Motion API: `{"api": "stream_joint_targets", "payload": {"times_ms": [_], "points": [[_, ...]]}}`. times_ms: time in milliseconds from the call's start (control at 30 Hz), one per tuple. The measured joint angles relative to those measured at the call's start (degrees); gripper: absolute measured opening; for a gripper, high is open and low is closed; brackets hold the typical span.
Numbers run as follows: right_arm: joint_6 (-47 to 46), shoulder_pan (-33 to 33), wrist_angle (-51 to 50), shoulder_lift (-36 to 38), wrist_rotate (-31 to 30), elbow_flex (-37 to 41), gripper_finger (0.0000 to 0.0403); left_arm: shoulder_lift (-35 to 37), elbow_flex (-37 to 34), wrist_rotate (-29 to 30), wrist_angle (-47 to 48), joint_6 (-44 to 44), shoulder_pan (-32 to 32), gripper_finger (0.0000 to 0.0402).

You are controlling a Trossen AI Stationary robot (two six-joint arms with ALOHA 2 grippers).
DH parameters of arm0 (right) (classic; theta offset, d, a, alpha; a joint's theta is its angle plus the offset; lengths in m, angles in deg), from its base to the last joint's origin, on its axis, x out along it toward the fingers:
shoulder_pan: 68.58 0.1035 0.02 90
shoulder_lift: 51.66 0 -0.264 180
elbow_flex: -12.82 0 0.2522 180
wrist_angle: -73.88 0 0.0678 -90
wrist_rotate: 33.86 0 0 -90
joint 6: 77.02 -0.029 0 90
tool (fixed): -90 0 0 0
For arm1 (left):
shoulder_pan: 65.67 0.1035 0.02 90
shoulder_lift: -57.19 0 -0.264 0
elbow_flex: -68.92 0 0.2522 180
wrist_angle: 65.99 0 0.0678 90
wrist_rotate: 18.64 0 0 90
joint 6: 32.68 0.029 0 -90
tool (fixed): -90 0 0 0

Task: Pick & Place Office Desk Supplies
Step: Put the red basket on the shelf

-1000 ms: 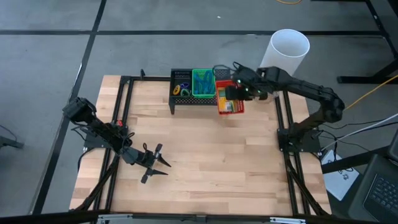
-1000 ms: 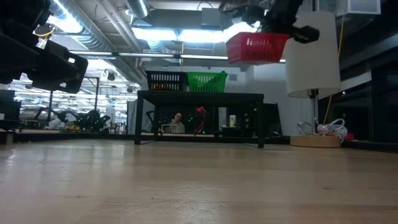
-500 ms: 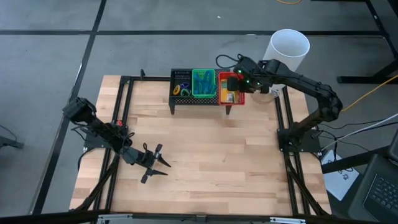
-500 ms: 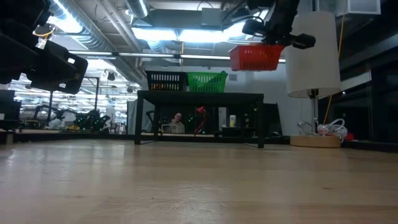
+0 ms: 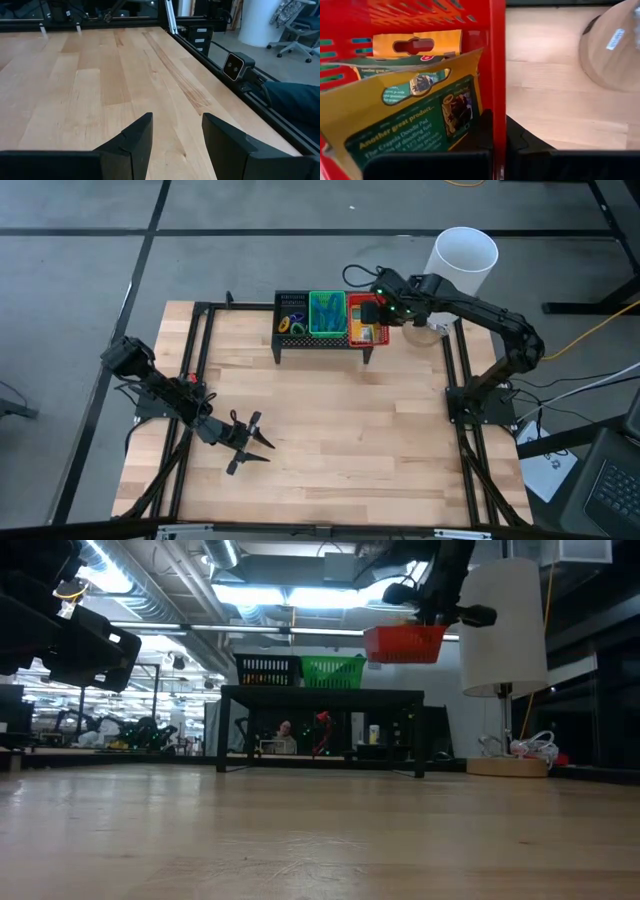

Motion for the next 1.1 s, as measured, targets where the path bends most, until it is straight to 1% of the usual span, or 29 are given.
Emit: {"api": "stream_joint_targets", "payload": {"times_ms": [233, 467, 667, 800, 1100], "points": [[1.48, -1.88, 1.47, -3.47, 1.6, 0.0, 0.0, 0.0, 0.0, -0.04, 0.0, -0.02, 0.0, 0.0168], [1.53, -3.59, 1.69, -3.57, 1.84, 0.0, 0.0, 0.0, 0.0, -0.04, 0.0, -0.11, 0.0, 0.0168], [1.41, -3.67, 1.67, -3.57, 2.38, 0.0, 0.0, 0.0, 0.0, -0.04, 0.0, -0.11, 0.0, 0.0168], [1.19, -3.66, 1.92, -3.57, 3.88, 0.0, 0.0002, 0.0, 0.0, -0.04, 0.0, -0.09, 0.0, 0.0168], [0.03, -3.65, 2.74, -3.57, 3.39, 0.0, 0.0005, 0.0, 0.0, -0.04, 0.0, -0.42, 0.0, 0.0168]]}}
